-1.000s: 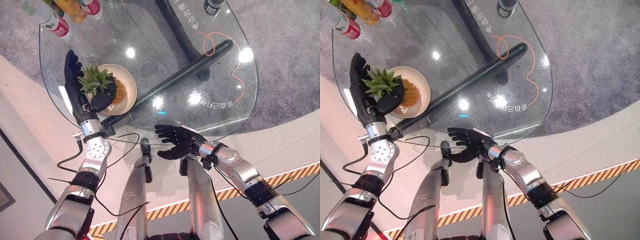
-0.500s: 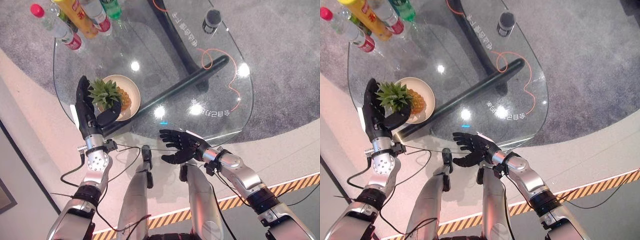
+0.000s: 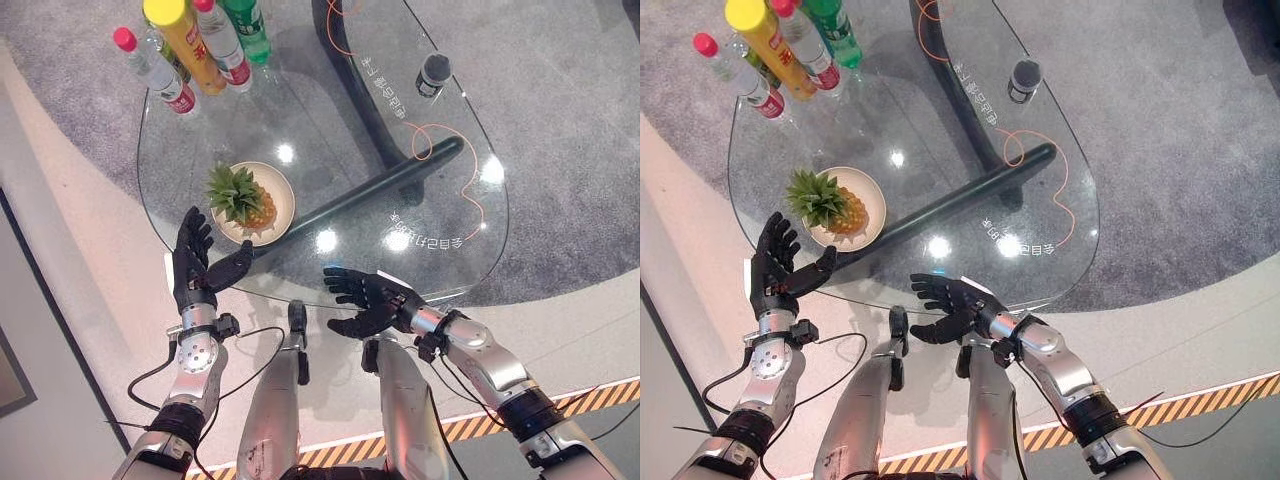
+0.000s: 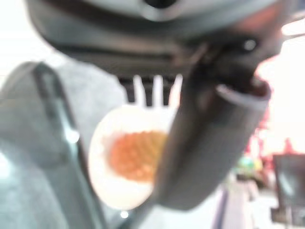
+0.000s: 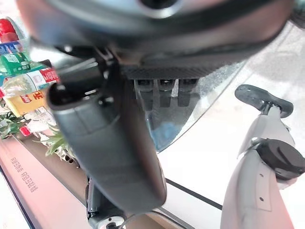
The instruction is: Pick up the fruit to the plate
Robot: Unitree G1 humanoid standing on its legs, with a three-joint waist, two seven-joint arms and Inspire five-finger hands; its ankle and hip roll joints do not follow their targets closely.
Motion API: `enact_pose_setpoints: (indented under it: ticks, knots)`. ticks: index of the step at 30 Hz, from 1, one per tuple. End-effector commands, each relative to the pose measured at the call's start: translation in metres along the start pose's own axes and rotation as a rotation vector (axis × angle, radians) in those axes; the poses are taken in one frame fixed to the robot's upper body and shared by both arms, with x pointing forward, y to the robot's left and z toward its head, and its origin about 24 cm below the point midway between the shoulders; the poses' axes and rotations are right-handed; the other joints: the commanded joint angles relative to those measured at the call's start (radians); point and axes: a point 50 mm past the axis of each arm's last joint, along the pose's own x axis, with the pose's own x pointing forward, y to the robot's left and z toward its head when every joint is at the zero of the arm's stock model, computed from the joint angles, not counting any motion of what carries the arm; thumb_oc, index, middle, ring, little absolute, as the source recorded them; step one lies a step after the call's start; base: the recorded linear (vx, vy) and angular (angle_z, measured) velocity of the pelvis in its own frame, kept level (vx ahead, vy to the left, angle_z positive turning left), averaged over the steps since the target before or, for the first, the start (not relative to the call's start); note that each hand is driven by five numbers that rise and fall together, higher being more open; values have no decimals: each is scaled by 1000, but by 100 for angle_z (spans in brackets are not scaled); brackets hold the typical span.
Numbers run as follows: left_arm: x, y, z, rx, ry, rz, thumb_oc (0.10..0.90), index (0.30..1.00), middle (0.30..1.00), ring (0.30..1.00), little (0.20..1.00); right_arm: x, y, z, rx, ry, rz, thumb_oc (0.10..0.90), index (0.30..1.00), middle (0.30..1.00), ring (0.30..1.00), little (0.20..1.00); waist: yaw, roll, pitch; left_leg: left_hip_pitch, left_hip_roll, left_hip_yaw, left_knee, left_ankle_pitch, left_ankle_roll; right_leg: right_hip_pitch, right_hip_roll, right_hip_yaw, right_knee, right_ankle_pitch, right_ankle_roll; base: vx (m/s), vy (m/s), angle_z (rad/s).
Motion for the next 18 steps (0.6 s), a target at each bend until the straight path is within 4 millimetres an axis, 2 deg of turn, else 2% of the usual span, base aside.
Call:
enact_pose_setpoints:
  ticks: [1,4,7,8,13,16,18]
  knots:
    - [-1,0,19,-82,-95,1,800,900,900,900,900,-6,17,29,-52,-184,88,800,900,900,900,900,3,27,-26,20,-59,-12,41,-35,2,103,15,-94,13,-26,42,-1,-42,3]
    - [-10,6,2,-71,16,16,800,900,900,900,900,-9,14,15,-55,-127,36,800,900,900,900,900,7,27,-26,54,-59,-17,33,-37,-3,144,19,-99,-5,-29,37,3,-39,5]
    - [-28,20,-22,-61,157,46,800,900,900,900,900,-17,12,-5,-10,-82,-20,800,900,900,900,900,11,26,-26,124,-63,-21,6,-40,-6,224,25,-102,-47,-32,33,12,-28,5]
    - [-29,22,-24,-56,165,46,800,900,900,900,900,-18,11,-6,-4,-81,-27,800,900,900,900,900,11,25,-26,130,-63,-22,2,-37,-6,232,25,-103,-55,-29,33,23,-33,2]
    - [-60,42,-57,-26,356,79,800,900,900,900,900,-28,12,-35,58,-4,-119,800,900,900,900,900,16,18,-26,271,-67,-24,-57,-43,-13,387,34,-103,-129,-33,35,7,-11,1]
    - [-77,49,-71,2,441,76,800,900,900,900,900,-32,14,-48,129,18,-144,800,900,900,900,900,15,15,-62,317,-67,-28,-94,-42,-14,442,38,-98,-171,-29,35,55,-4,10]
    - [-93,56,-84,47,525,86,800,900,900,900,900,-36,19,-61,230,37,-161,800,900,900,900,900,11,13,-107,349,-68,-29,-128,-36,-18,480,42,-92,-209,-20,36,84,21,3]
